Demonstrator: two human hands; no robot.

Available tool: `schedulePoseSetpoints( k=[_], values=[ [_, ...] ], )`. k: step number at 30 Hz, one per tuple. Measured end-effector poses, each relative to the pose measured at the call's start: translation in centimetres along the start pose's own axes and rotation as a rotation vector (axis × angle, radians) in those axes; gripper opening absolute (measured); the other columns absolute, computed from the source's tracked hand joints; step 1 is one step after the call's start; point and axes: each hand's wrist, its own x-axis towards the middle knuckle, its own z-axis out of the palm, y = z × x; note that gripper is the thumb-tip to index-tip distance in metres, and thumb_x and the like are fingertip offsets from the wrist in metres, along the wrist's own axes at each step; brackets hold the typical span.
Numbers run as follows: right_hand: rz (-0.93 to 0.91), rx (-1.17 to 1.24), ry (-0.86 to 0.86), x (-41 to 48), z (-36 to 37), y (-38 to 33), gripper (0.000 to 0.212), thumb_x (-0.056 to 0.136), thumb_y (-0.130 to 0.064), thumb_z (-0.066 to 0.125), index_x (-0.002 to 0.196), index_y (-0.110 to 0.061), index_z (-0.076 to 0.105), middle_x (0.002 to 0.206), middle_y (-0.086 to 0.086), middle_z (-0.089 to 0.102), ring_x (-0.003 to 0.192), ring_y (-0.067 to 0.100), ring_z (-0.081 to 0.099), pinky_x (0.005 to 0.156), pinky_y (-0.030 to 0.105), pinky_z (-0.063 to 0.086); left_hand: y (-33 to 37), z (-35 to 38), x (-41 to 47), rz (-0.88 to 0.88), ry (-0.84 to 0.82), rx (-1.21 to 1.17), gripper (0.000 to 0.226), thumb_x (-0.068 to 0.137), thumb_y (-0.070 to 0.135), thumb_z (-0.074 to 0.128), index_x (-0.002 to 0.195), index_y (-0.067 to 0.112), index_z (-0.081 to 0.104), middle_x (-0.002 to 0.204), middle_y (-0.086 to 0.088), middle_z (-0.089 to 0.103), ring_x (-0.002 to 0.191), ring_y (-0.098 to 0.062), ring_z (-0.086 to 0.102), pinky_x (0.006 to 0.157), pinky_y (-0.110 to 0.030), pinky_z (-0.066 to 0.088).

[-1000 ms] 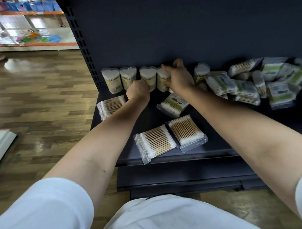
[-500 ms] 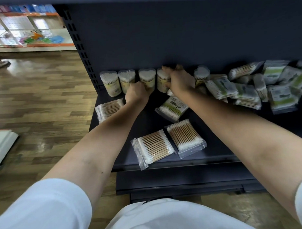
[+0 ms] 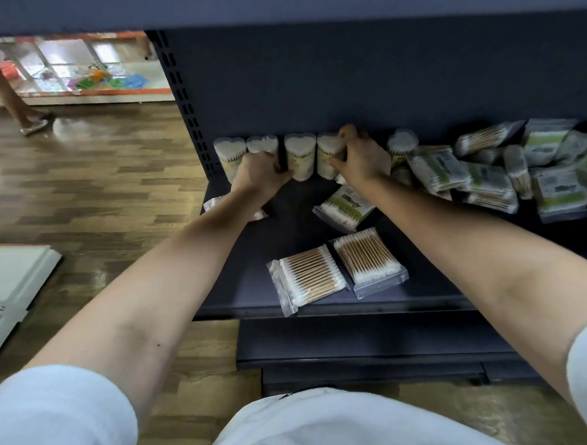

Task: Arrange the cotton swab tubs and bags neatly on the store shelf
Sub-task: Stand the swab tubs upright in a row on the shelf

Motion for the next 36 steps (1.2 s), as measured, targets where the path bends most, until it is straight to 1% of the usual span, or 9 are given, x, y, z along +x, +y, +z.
schedulePoseSetpoints(
  k=[3, 9, 14, 17, 23, 25, 30, 34, 36],
  values=[
    [0.011, -0.041, -0.031, 0.0, -0.5, -0.1, 0.049, 0.089, -0.039, 0.058, 0.124, -0.013, 0.036, 0.110, 0.014, 0.062, 0.099, 0.034, 0.060, 0.067, 0.038, 0.044, -1.3, -0.4, -1.1, 0.001, 0.069, 0.047, 0.034, 0.088, 0.037, 0.058, 0.082, 0.006, 0.071, 0.088, -0.013, 0.069, 0.088, -0.029, 0.062, 0.072, -0.037, 0.050],
    [0.046, 0.035, -0.076, 0.0, -0.6, -0.2, 0.040, 0.091, -0.029, 0.056, 0.121, -0.013, 0.036, 0.112, 0.015, 0.060, 0.100, 0.034, 0.058, 0.073, 0.041, 0.045, -5.1, -0.9, -3.5, -0.145, 0.138, -0.005, 0.029, 0.080, 0.040, 0.064, 0.099, 0.018, 0.068, 0.103, -0.009, 0.069, 0.099, -0.032, 0.062, 0.078, -0.038, 0.052],
    [0.050, 0.183, -0.166, -0.2, -0.5, 0.5, 0.046, 0.090, -0.028, 0.057, 0.129, -0.021, 0.033, 0.117, 0.013, 0.059, 0.104, 0.033, 0.057, 0.084, 0.045, 0.050, -7.7, -1.4, -5.5, -0.126, -0.049, 0.030, 0.059, 0.078, 0.046, 0.068, 0.130, 0.024, 0.049, 0.134, -0.007, 0.050, 0.124, -0.036, 0.041, 0.099, -0.042, 0.036],
    [0.034, 0.193, -0.227, -0.5, -0.6, 0.7, 0.055, 0.092, -0.029, 0.054, 0.138, -0.025, 0.026, 0.126, 0.010, 0.057, 0.113, 0.032, 0.054, 0.094, 0.049, 0.046, -8.5, -0.6, -6.2, -0.158, -0.158, 0.065, 0.079, 0.071, 0.058, 0.069, 0.136, 0.026, 0.039, 0.140, -0.008, 0.041, 0.128, -0.038, 0.035, 0.104, -0.046, 0.032],
    [0.063, 0.260, -0.352, -0.8, -0.6, 0.4, 0.066, 0.097, -0.027, 0.045, 0.149, -0.030, 0.005, 0.142, 0.013, 0.044, 0.125, 0.032, 0.047, 0.101, 0.044, 0.042, -8.3, 0.3, -6.8, -0.115, -0.126, -0.062, 0.090, 0.068, 0.047, 0.078, 0.142, 0.022, 0.033, 0.144, -0.008, 0.034, 0.132, -0.034, 0.034, 0.109, -0.043, 0.031],
    [0.078, 0.233, -0.309, -1.0, -0.6, 0.1, 0.063, 0.097, -0.027, 0.043, 0.148, -0.030, 0.006, 0.141, 0.015, 0.043, 0.123, 0.036, 0.047, 0.099, 0.046, 0.043, -8.2, 0.3, -6.9, -0.091, -0.109, -0.069, 0.093, 0.067, 0.047, 0.079, 0.143, 0.022, 0.031, 0.145, -0.007, 0.034, 0.132, -0.032, 0.035, 0.109, -0.045, 0.031],
    [-0.084, 0.139, 0.131, -2.0, -1.0, -1.0, 0.049, 0.091, -0.012, 0.042, 0.139, -0.015, 0.035, 0.136, 0.017, 0.045, 0.121, 0.037, 0.042, 0.096, 0.046, 0.039, -8.5, 0.0, -7.5, -0.055, -0.072, -0.109, 0.086, 0.071, 0.037, 0.079, 0.142, 0.019, 0.033, 0.142, -0.010, 0.037, 0.129, -0.031, 0.038, 0.105, -0.037, 0.034],
    [-0.293, 0.198, 0.187, -2.6, -1.1, -2.7, 0.042, 0.087, -0.008, 0.046, 0.129, -0.010, 0.047, 0.128, 0.016, 0.051, 0.116, 0.036, 0.047, 0.094, 0.045, 0.039, -8.9, -0.5, -8.0, -0.092, -0.034, -0.119, 0.079, 0.073, 0.037, 0.076, 0.139, 0.021, 0.037, 0.136, -0.008, 0.046, 0.127, -0.030, 0.040, 0.098, -0.033, 0.034],
    [-0.375, 0.271, 0.148, -2.7, -1.0, -3.6, 0.037, 0.085, -0.007, 0.049, 0.122, -0.008, 0.052, 0.125, 0.013, 0.053, 0.114, 0.032, 0.049, 0.094, 0.036, 0.038, -9.1, -0.6, -8.1, -0.083, -0.042, -0.111, 0.078, 0.071, 0.042, 0.076, 0.137, 0.024, 0.039, 0.133, -0.005, 0.049, 0.125, -0.028, 0.041, 0.095, -0.031, 0.033]
  ],
)
